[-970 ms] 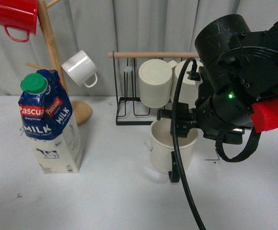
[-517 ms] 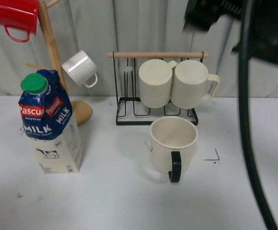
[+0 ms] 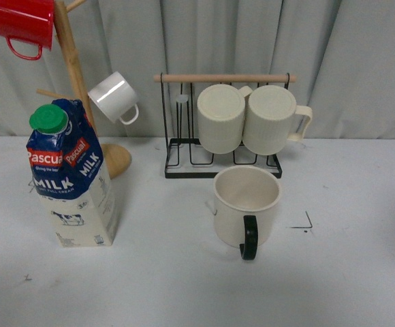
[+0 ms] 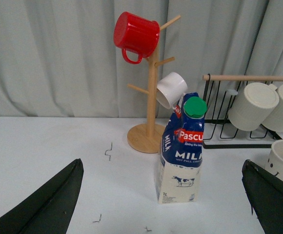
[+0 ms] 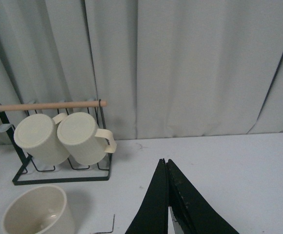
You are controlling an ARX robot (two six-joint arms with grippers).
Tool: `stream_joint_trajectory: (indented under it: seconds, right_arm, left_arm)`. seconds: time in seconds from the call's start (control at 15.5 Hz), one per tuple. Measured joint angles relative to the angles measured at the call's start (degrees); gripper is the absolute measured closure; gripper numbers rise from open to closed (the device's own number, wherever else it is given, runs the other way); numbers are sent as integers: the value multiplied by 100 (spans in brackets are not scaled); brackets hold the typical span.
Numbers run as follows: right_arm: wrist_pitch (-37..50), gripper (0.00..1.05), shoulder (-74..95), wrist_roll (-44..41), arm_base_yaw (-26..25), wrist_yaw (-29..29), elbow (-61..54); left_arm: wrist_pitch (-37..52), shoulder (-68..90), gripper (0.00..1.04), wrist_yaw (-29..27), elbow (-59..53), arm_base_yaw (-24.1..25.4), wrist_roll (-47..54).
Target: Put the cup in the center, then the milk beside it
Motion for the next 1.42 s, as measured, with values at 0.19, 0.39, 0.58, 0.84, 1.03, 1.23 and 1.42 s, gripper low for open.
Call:
stream_joint_trajectory:
  seconds: [0.19,0.39,0.58,0.84,1.03,1.23,1.42]
  right_arm:
    - [-55,103,-522,0,-160,-157,-439]
    - [-299,103,-1154,-4,-686,-632,-835]
    - [-619,103,-1707,-4,-669,-702,-1086]
    - [-898,103,-2524,-4,-669,-702,-1432]
    - [-1530,103,-3178,-4,-669,-702,-1508]
    - [-2026,103,-3637,-4,-669,-702,-1508]
    - [-2452,103,-4081,-4,-669,-702,-1508]
  left_arm:
    - [0,0,7,0,0,0,0]
    - [2,0,7,-2,0,0,-2]
    - [0,0,7,0,0,-2,0]
    - [0,0,7,0,0,-2,-2]
    - [0,0,7,2,0,0,-2]
    - [0,0,7,2,0,-2,0]
    - [0,0,7,0,0,0,-2]
